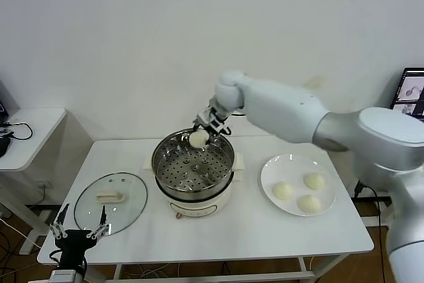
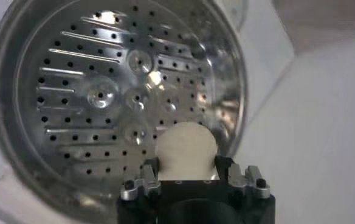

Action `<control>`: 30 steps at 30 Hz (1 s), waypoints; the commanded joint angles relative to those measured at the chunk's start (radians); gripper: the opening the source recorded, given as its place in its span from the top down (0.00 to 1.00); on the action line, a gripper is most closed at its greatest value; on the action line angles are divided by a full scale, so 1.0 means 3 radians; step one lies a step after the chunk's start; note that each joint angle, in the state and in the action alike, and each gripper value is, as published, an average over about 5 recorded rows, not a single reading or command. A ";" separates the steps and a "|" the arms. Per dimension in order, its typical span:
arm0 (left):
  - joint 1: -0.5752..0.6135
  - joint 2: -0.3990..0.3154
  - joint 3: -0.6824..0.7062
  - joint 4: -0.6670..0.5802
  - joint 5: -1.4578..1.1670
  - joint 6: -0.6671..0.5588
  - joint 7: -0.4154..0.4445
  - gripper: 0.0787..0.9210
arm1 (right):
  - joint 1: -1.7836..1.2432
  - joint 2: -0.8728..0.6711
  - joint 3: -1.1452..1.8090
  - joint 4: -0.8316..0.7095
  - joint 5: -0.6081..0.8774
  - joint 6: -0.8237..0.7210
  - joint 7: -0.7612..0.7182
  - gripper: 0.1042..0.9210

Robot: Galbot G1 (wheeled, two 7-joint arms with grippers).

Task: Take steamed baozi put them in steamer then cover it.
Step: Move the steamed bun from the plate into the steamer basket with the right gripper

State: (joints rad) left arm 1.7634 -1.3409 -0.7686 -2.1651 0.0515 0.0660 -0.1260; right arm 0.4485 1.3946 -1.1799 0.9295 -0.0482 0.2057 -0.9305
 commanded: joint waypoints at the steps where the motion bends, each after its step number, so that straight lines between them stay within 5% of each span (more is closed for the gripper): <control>1: -0.0010 -0.0002 -0.0007 0.0011 0.0001 -0.0001 0.0003 0.12 | -0.0171 0.0263 -0.0168 -0.0257 -0.0615 0.0600 0.0220 0.41; 20: -0.0045 -0.0007 0.0004 0.0006 0.0004 0.0008 0.0011 0.12 | -0.0337 0.0536 0.0148 -0.1005 -0.1463 0.1244 0.0604 0.39; 30: -0.0028 -0.0010 0.0002 -0.0033 0.0008 0.0013 0.0013 0.12 | -0.0305 0.0493 0.0172 -0.0972 -0.1096 0.1220 0.0524 0.16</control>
State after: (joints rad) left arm 1.7532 -1.3436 -0.7674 -2.1717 0.0528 0.0688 -0.1224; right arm 0.3537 1.5361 -1.1375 0.6600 -0.4142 0.5484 -0.7722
